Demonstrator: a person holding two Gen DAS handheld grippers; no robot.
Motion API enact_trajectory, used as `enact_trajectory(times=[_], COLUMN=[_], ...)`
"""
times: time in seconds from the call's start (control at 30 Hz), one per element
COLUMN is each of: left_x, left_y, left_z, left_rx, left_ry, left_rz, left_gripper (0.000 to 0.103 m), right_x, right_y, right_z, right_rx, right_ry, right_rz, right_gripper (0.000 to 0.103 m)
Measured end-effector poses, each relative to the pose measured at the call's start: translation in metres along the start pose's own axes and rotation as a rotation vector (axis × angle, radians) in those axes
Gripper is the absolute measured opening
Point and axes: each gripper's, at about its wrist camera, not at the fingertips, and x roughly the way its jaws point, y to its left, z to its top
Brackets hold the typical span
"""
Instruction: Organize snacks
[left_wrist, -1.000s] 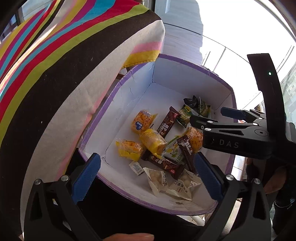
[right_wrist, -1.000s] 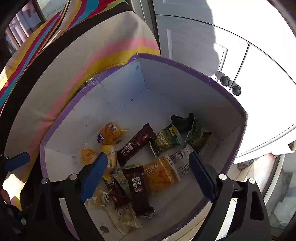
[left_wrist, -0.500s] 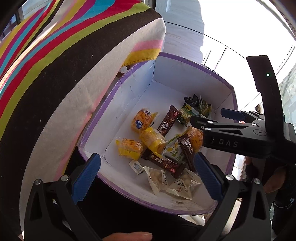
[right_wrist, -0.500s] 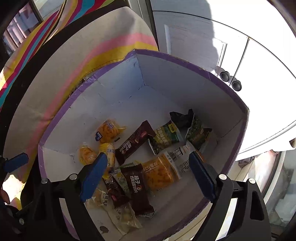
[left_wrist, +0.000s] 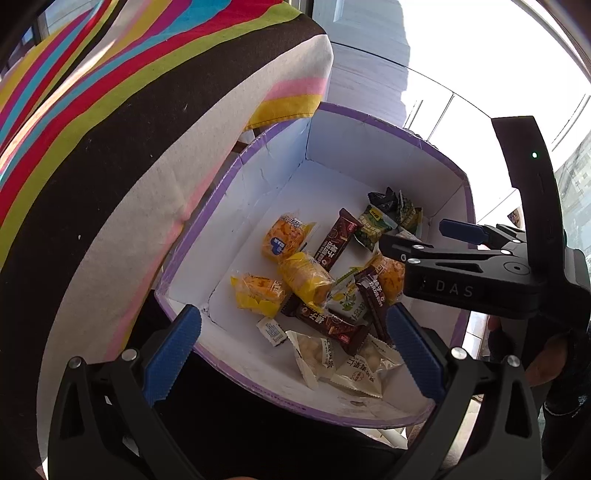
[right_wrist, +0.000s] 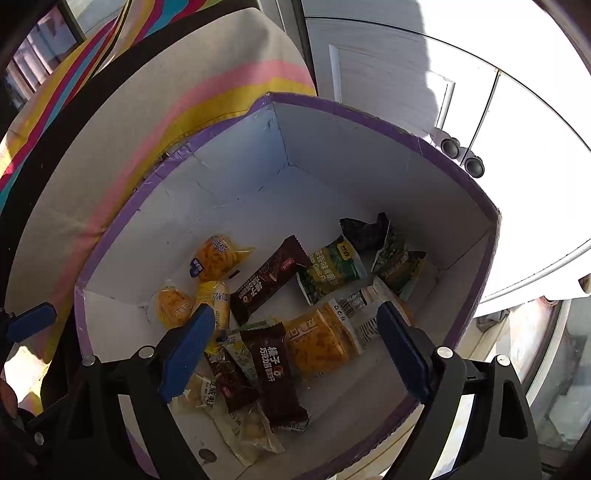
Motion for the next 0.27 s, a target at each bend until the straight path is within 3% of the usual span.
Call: enact_trajectory(times=[0.27], left_x=[-0.0065], left_y=[0.0015], left_z=[0.0015], left_rx=[-0.002], left_ry=[-0.02], left_rz=[-0.006], left_gripper=[0.1], right_x=[-0.0032], right_y=[0.0055], right_z=[0.0009], right_rx=[-0.022], right_ry=[0.002], right_rz=[-0.016], right_gripper=[0.086])
